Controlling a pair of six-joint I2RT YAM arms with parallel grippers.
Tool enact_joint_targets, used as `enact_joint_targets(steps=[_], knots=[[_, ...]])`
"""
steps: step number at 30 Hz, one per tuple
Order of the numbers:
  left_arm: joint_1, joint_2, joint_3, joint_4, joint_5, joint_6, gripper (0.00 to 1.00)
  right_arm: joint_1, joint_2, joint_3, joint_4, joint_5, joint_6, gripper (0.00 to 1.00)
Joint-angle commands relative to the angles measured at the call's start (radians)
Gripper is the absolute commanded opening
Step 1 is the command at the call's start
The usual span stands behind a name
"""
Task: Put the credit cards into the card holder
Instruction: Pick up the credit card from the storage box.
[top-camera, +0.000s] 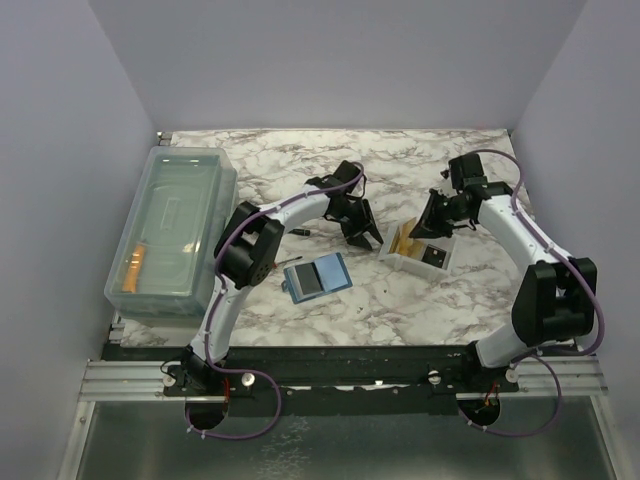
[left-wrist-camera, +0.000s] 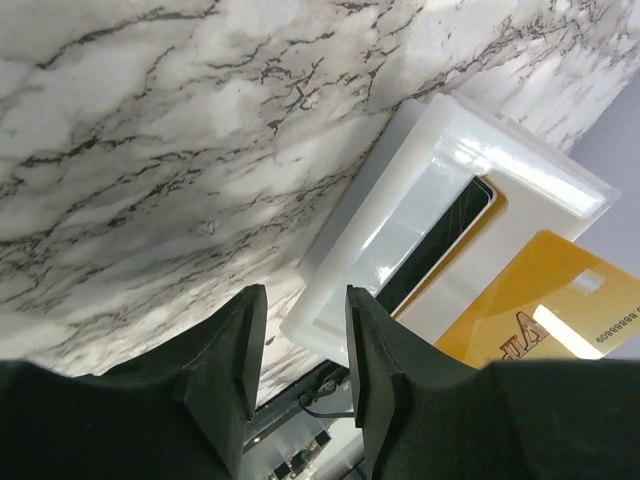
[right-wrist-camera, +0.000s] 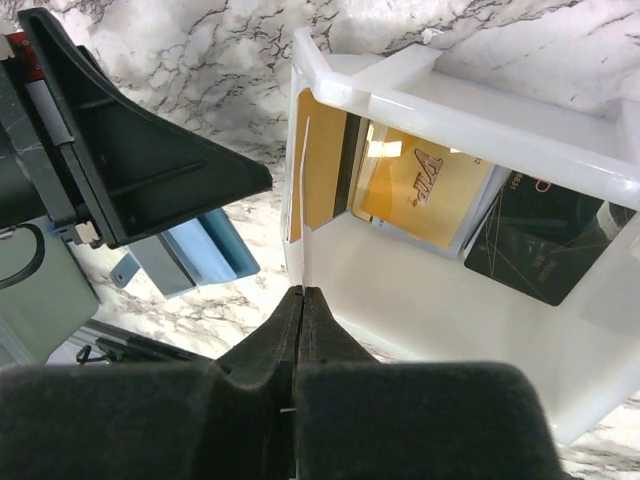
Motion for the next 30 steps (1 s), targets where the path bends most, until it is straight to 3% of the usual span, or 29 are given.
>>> enact_joint_targets(steps=[1,11,22,30], knots=[[-0.003,-0.072,0.029,-0.078,-0.045,0.049,0.44,-0.005,-0.051,0.022,-0.065,0.039,-0.004,0.00],[0.028,-0.194,0.053,-0.211,-0.071,0.196,0.53,-0.006,-0.163,0.032,-0.091,0.094,-0.056,0.00],[0.090,-0.433,-0.140,-0.196,-0.090,0.294,0.56,-0.006,-0.176,0.031,0.019,0.091,-0.100,0.00],[0.167,-0.612,-0.380,0.120,0.215,0.175,0.57,0.015,-0.184,0.033,0.143,-0.132,-0.166,0.00]])
